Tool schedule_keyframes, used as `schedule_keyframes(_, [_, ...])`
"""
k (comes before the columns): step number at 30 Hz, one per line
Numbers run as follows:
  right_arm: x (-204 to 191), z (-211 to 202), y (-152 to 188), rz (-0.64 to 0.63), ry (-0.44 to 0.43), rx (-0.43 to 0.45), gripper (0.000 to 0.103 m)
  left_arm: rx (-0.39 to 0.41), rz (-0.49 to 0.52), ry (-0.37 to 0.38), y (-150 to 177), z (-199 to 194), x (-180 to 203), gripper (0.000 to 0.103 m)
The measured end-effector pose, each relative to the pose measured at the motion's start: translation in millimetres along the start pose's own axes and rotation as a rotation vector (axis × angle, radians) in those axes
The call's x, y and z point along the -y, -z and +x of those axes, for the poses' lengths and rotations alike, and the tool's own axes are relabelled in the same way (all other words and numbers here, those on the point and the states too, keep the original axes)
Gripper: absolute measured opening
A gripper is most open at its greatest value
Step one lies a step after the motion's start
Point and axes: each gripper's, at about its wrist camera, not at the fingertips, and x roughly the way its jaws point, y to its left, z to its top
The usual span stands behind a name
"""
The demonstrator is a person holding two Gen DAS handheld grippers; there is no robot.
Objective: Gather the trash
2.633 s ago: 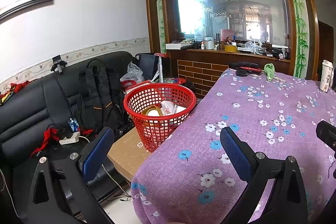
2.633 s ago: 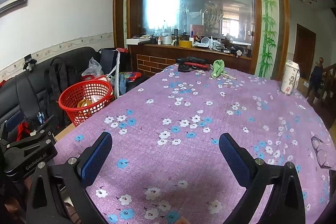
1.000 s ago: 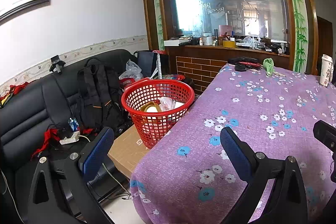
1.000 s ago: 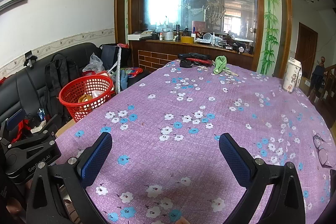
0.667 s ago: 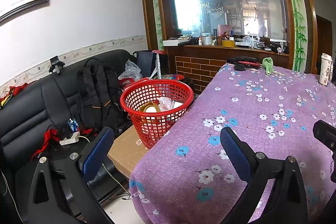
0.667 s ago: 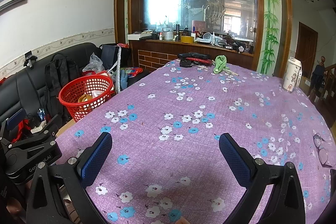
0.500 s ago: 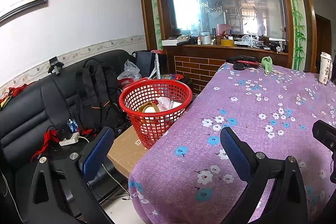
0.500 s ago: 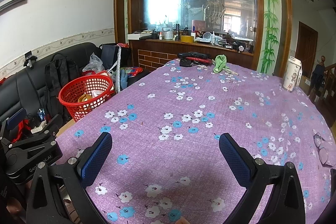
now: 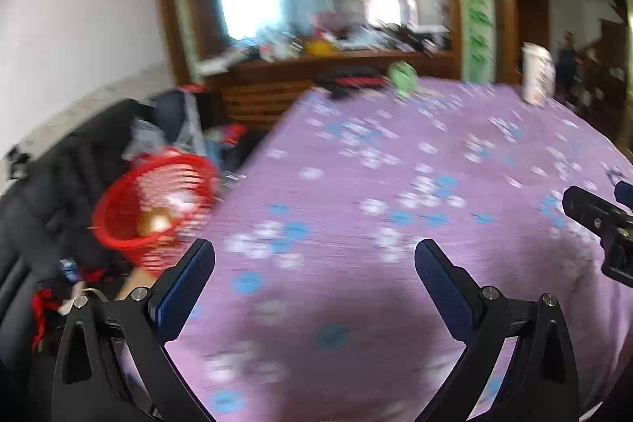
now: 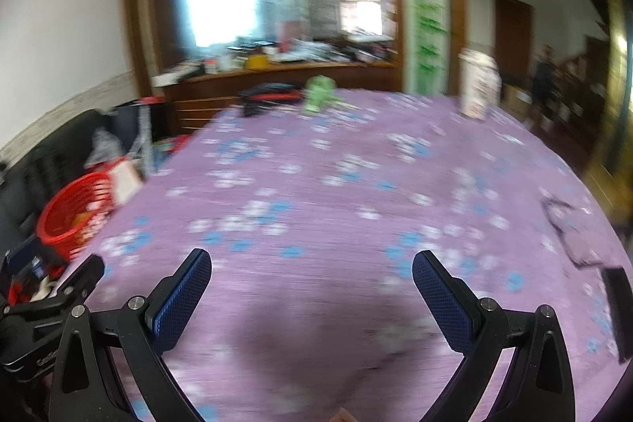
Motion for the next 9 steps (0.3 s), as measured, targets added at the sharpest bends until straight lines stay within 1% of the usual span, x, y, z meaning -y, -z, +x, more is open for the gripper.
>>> schedule_keyframes(1, [12.0, 5.9, -1.1, 0.021, 0.025, -0.016, 0.103, -0.024, 0.013, 0.03, -3.0, 6.6, 10.3, 0.101])
schedule_keyframes(3, [37.8, 21.0, -0.8, 0.059, 0.083, -0.063, 0.103, -0.128, 0.059, 0.14, -10.3, 30.3, 40.4, 0.101])
schedule_keyframes(6, [65.2, 42.6, 0.0, 0.095, 0.145, -0.132, 0.103, -0.265, 0.093, 0.227, -14.7, 61.8, 77.9, 0.101])
schedule_keyframes(8, [78.7, 54.3, 0.8, 0.105, 0.173, -0.167, 0.103, -0.299, 0.121, 0.258, -15.1, 75.1, 99.4, 0.101])
schedule_keyframes(9, [83.2, 58.8, 0.7, 0.108, 0.18, -0.179, 0.103, -0.303, 0.138, 0.26, -15.1, 80.3, 108.6, 0.101])
